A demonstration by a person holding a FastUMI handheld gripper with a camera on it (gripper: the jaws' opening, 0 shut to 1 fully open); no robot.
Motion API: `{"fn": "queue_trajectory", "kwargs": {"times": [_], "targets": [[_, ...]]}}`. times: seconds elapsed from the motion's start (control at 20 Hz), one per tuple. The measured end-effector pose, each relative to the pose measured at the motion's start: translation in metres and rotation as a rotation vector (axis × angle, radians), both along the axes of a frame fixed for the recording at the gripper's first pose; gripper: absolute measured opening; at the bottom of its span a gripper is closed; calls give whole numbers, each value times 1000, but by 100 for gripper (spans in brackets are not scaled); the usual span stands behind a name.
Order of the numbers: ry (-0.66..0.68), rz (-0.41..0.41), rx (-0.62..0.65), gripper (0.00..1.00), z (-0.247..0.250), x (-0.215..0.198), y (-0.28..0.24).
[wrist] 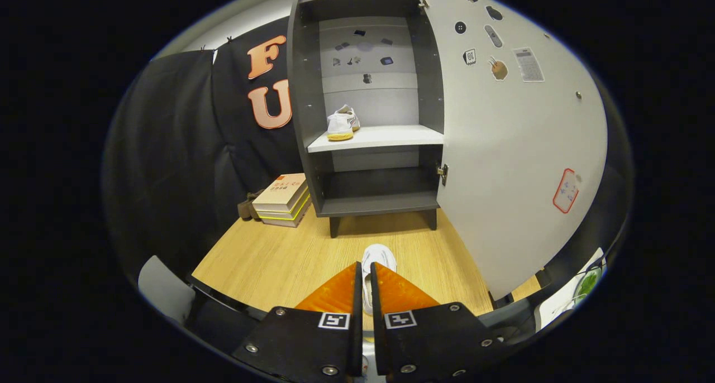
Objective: Open the shoe cabinet door, grab the shoes and put them into the shoe cabinet, then close the shoe cabinet door.
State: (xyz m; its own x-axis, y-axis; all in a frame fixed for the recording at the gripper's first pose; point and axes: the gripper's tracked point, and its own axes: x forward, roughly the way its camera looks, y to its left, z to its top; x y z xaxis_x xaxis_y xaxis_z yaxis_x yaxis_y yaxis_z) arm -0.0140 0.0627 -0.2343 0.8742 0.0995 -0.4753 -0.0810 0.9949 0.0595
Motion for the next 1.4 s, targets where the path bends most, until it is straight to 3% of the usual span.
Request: {"fn": "queue_trajectory", "kwargs": {"times": [0.65,1.4], "targets": [[-95,3,22,9,42,-3,-17],[65,51,60,11,-48,9,5]]}}
